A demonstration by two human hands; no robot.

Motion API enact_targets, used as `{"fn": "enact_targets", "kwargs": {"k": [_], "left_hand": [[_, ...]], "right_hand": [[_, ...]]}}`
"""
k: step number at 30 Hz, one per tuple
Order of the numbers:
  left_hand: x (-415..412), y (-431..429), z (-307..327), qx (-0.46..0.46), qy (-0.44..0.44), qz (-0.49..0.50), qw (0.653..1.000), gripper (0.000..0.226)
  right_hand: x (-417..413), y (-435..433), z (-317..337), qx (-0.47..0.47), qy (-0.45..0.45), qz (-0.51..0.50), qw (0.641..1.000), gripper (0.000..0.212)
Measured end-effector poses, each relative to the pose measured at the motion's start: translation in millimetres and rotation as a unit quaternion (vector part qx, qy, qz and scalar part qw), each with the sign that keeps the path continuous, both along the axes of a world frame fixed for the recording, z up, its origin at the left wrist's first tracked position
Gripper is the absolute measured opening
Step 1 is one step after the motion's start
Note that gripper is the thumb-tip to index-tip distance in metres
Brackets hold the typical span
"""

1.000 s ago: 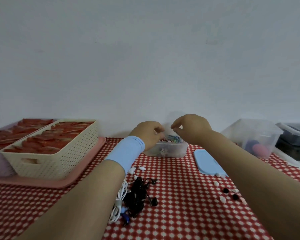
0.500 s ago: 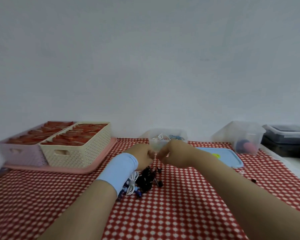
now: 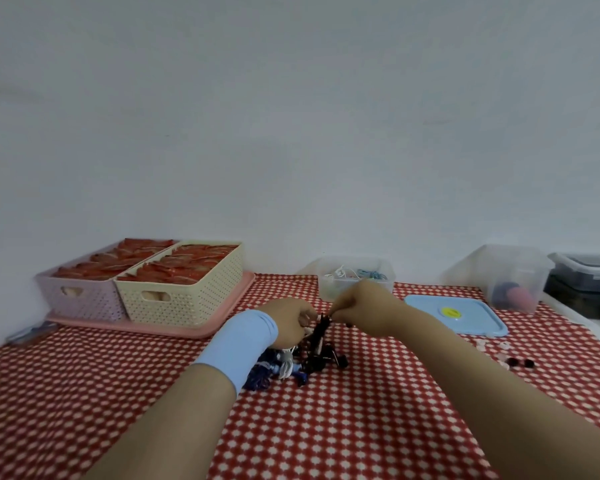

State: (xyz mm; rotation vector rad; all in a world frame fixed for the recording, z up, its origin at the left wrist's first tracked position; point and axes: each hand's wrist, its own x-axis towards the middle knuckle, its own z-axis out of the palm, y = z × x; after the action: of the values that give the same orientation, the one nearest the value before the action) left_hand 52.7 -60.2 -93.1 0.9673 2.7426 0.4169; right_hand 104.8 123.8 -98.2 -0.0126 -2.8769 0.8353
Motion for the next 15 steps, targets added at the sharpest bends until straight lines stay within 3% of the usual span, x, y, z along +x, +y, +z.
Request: {"fn": "enact_targets", "kwargs": {"k": [2, 6, 9, 15], "left_hand": [[3, 6, 0, 0.042, -0.019, 0.003, 0.999, 0.048], [9, 13, 2, 0.139, -0.068, 0.010, 0.988, 0.029], [8, 14, -1, 0.198, -0.082, 0.014, 0.977, 0.039], [4, 22, 6, 0.246, -0.037, 0.040, 0.968, 0.038]], "right_hand": [[4, 4, 4, -0.062, 0.021, -0.002, 0.998, 0.014], [10, 10, 8, -0.186, 0.029, -0.006, 0.982, 0.016], [12, 11, 9, -0.251, 0.040, -0.025, 0.967, 0.010], [22, 30, 16, -0.201, -0.015, -0.043, 0.978, 0.013]]}}
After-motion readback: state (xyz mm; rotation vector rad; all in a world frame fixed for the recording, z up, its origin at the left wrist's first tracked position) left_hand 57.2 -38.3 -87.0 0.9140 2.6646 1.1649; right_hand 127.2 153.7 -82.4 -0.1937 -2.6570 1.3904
